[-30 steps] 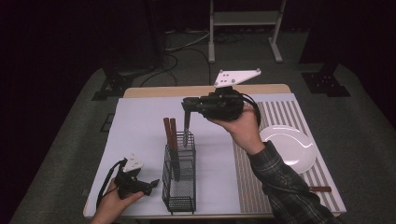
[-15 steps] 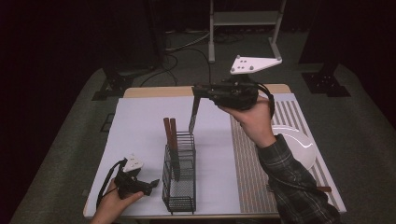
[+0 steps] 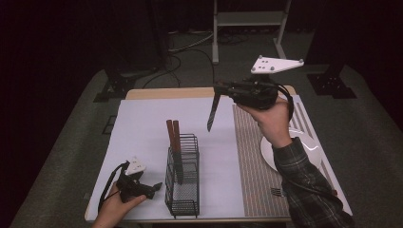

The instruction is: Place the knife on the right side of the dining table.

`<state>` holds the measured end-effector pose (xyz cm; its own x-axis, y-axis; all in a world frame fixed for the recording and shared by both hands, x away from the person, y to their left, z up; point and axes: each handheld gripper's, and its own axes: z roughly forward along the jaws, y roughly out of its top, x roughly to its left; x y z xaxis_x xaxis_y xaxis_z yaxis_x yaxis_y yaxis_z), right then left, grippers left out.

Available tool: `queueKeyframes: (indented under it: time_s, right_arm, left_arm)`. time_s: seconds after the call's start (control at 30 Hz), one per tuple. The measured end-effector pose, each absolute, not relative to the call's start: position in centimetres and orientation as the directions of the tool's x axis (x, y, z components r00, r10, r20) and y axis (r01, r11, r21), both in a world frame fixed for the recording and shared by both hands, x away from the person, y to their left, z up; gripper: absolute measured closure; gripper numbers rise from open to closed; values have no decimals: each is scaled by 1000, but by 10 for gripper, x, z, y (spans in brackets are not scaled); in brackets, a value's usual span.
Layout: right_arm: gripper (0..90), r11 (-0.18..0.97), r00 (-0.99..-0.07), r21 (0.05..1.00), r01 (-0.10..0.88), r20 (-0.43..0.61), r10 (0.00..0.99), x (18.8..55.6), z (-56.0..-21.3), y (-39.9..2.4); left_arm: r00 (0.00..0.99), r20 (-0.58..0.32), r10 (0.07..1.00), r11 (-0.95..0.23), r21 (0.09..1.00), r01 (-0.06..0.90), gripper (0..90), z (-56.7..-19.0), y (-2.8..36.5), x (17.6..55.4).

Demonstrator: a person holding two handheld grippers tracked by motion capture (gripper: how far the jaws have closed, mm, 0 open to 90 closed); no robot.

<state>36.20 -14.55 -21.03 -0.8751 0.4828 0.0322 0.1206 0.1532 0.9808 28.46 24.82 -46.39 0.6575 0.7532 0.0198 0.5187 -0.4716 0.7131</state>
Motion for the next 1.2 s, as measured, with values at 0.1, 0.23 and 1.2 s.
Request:
queueKeyframes:
  time_s: [0.1,0.23,1.2]
  right_arm:
    - [796,152,-861,979,133,38,507,365,-216,-153]
    - [796,150,-844,978,145,43,535,370,-224,-162]
    - [796,137,-642,972,189,17,766,419,-276,-220]
  left_arm:
    - [657,19,754,-470,714,519,0,-464,248,285]
    - [657,19,754,-470,714,519,0,-464,248,285]
    - [655,19,756,-466,718,517,0,-464,248,285]
